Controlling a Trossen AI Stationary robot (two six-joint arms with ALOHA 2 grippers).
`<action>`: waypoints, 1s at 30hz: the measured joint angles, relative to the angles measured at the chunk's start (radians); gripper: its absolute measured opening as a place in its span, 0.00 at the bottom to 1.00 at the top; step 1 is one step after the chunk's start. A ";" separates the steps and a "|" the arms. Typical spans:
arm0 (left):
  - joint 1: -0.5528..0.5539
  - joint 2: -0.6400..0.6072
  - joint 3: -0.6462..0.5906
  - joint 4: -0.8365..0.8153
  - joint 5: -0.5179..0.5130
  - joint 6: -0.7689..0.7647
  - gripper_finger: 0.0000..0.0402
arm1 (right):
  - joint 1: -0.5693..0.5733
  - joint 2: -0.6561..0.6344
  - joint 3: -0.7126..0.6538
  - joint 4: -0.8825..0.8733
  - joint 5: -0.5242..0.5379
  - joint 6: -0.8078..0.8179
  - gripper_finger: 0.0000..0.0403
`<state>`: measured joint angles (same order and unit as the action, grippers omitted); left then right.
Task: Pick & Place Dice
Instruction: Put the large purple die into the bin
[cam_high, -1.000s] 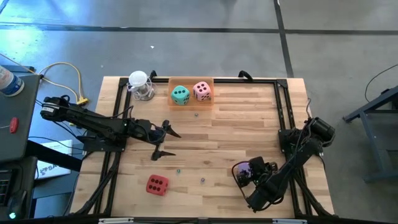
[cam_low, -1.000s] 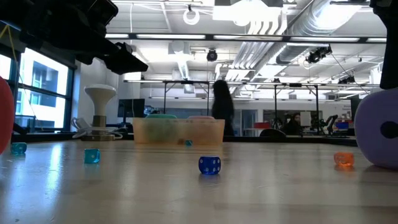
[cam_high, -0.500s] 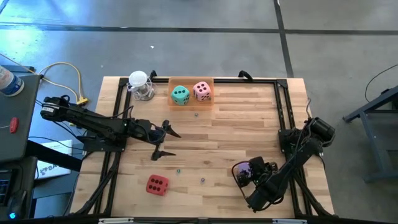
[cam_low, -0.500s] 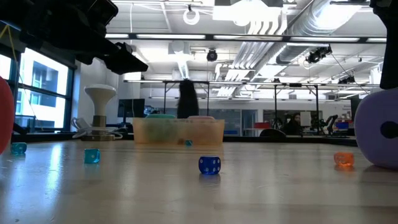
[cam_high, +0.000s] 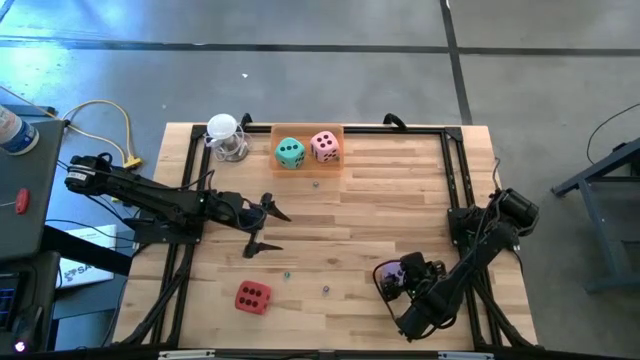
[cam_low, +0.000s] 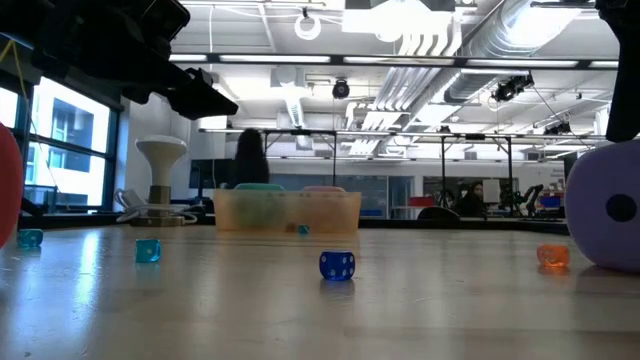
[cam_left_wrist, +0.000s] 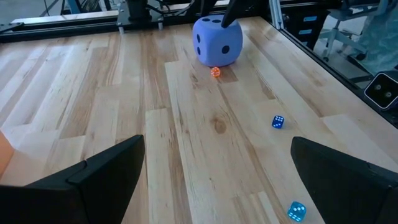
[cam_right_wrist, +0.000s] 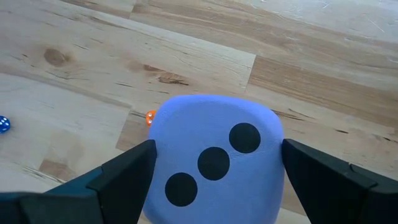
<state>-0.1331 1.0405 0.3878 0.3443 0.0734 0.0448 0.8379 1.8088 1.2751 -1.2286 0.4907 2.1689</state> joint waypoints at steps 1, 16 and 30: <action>0.000 0.000 0.000 0.000 0.000 0.000 0.98 | 0.000 0.000 0.000 0.001 0.000 0.000 0.84; 0.000 0.000 0.000 0.000 0.000 0.000 0.98 | 0.000 0.000 0.000 0.015 -0.006 0.000 0.84; 0.000 0.000 0.000 0.000 0.000 0.000 0.98 | 0.000 -0.004 0.001 0.023 0.001 0.000 0.89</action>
<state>-0.1333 1.0405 0.3878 0.3443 0.0737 0.0452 0.8378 1.8048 1.2762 -1.2053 0.4914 2.1685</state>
